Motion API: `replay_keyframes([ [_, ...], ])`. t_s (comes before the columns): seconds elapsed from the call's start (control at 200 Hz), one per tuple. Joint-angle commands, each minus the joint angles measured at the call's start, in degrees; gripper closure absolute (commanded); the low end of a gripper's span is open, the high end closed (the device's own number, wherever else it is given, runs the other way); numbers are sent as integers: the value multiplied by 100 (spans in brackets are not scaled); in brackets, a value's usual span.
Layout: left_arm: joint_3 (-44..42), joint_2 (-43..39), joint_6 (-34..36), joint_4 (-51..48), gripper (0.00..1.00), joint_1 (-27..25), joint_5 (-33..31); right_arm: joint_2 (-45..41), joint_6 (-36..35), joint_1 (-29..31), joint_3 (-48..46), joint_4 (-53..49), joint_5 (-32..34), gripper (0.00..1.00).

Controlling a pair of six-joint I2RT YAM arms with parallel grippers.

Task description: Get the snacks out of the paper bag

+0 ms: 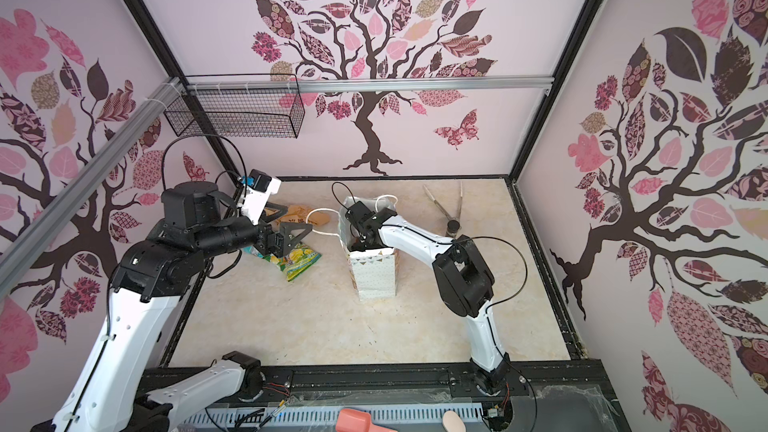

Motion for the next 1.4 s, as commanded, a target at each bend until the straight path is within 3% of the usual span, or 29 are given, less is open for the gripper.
replay_keyframes([
  [0.0, 127, 5, -41, 48, 6, -20, 47, 372, 65, 3, -204, -190, -31, 37],
  [0.53, 68, 2, -84, 123, 6, -31, -25, -286, 86, -7, -148, -92, 74, 100],
  [1.395, -3, -9, -169, 250, 6, -31, -201, -2024, 357, -14, 343, 341, 508, 100],
])
